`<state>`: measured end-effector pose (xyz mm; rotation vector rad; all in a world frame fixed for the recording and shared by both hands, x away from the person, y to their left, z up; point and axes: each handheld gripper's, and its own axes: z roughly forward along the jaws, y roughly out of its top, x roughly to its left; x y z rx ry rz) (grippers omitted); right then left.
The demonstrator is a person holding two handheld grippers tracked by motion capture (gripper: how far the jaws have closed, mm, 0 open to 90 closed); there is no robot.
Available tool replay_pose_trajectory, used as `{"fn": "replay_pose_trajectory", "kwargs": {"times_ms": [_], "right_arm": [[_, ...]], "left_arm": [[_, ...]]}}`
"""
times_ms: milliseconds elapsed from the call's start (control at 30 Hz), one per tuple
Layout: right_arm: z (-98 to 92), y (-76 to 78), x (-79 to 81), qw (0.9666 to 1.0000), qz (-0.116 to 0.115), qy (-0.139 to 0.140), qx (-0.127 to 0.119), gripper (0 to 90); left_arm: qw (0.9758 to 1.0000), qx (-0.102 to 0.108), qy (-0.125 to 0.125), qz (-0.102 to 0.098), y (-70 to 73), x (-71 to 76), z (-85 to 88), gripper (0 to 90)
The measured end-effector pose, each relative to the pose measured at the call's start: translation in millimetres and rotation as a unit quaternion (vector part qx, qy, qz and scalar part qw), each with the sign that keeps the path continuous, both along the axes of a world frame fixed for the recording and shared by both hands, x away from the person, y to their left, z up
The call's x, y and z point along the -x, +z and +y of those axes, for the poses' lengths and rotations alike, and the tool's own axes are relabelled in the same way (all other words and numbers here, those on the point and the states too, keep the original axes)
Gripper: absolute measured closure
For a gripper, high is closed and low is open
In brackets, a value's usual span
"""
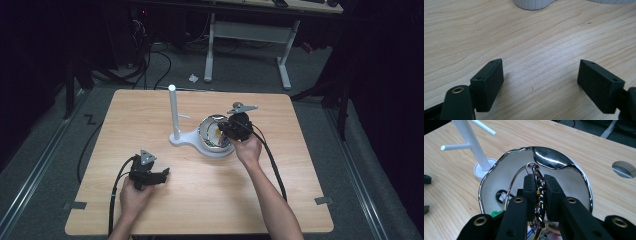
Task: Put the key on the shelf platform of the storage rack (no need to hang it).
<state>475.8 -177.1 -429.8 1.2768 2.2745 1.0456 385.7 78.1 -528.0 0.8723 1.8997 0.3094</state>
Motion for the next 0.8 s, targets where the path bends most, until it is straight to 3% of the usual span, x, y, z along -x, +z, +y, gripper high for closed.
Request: {"fn": "replay_pose_trajectory", "kwargs": {"times_ms": [500,700,800], "right_arm": [[-6.2,-5.5,-5.0,0.9998,0.011,-0.014,-0.002,76.8],[-10.5,-1.4,-0.8,0.9998,0.006,-0.017,-0.002,69.0],[-13.5,1.5,1.1,0.9998,0.004,-0.016,-0.014,65.1]], "left_arm": [[1.0000,0.000,0.000,0.000,0.0,0.0,0.0,21.3],[1.0000,0.000,0.000,0.000,0.0,0.0,0.1,21.3],[1.0000,0.000,0.000,0.000,0.0,0.0,0.0,21.3]]}}
